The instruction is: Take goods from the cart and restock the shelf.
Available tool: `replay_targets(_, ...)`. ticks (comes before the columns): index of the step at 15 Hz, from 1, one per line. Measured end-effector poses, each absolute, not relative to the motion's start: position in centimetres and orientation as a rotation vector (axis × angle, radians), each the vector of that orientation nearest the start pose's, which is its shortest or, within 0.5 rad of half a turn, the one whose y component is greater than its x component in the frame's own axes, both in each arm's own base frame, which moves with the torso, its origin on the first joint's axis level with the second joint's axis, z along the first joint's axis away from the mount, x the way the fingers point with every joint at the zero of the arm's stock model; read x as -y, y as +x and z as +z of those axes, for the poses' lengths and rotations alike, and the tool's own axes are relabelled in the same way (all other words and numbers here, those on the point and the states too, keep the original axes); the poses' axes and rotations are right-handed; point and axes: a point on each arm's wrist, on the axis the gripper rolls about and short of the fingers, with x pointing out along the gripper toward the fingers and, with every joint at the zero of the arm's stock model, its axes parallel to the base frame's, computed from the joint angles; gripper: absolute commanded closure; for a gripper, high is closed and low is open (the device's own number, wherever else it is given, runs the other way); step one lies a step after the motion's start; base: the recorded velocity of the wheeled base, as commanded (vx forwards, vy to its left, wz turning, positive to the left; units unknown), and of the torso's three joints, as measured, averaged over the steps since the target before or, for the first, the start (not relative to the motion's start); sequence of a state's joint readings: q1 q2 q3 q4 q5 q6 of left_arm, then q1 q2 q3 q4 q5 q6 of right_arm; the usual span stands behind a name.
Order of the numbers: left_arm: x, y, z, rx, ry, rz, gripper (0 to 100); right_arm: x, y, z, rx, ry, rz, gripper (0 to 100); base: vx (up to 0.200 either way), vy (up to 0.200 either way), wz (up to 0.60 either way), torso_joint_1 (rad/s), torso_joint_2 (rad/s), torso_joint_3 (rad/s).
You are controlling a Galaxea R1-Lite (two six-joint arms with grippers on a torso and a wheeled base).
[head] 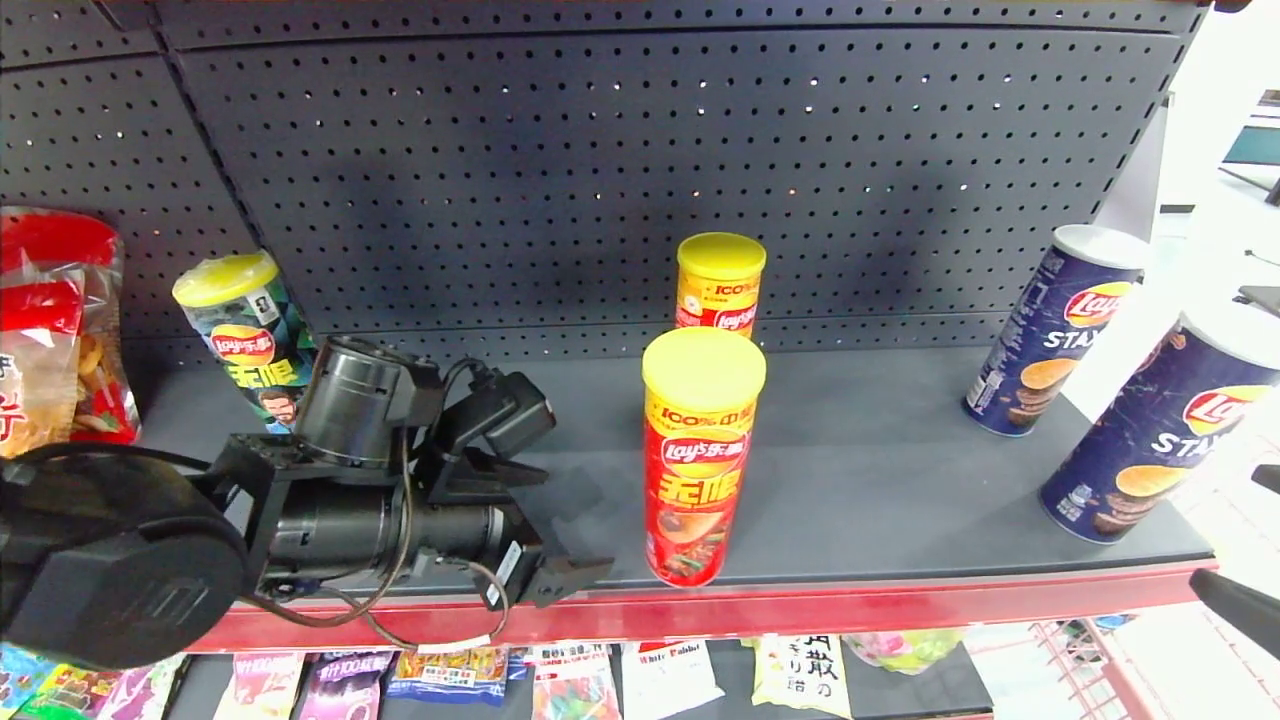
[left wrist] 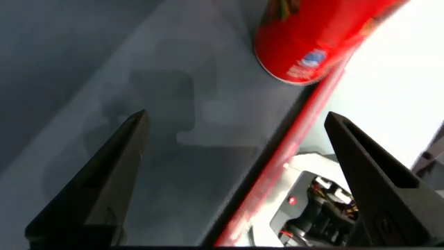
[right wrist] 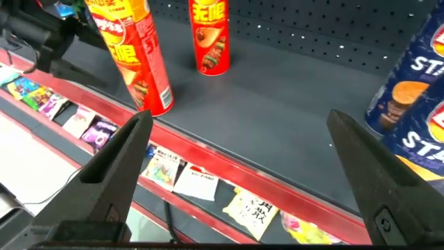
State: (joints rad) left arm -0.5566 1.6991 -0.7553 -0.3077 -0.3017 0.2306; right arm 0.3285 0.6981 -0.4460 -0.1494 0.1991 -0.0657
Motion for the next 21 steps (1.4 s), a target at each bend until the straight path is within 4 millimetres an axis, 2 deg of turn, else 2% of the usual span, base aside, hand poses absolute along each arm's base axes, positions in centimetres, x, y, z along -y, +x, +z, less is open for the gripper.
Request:
replay_targets(11, 17.5, 26.5, 13.9, -0.532, 0.293, -0.904, 0, -2.3, 5.5, 21.4, -0.078, -0.070, 0.524, 0, 0.000, 0.000, 0.00, 0.000, 0.00, 0.000)
replay_targets(21, 18.3, 27.1, 13.8, -0.525, 0.296, -0.915, 0, -2.3, 5.5, 21.5, -0.076, -0.070, 0.523, 0, 0.000, 0.000, 0.00, 0.000, 0.00, 0.000)
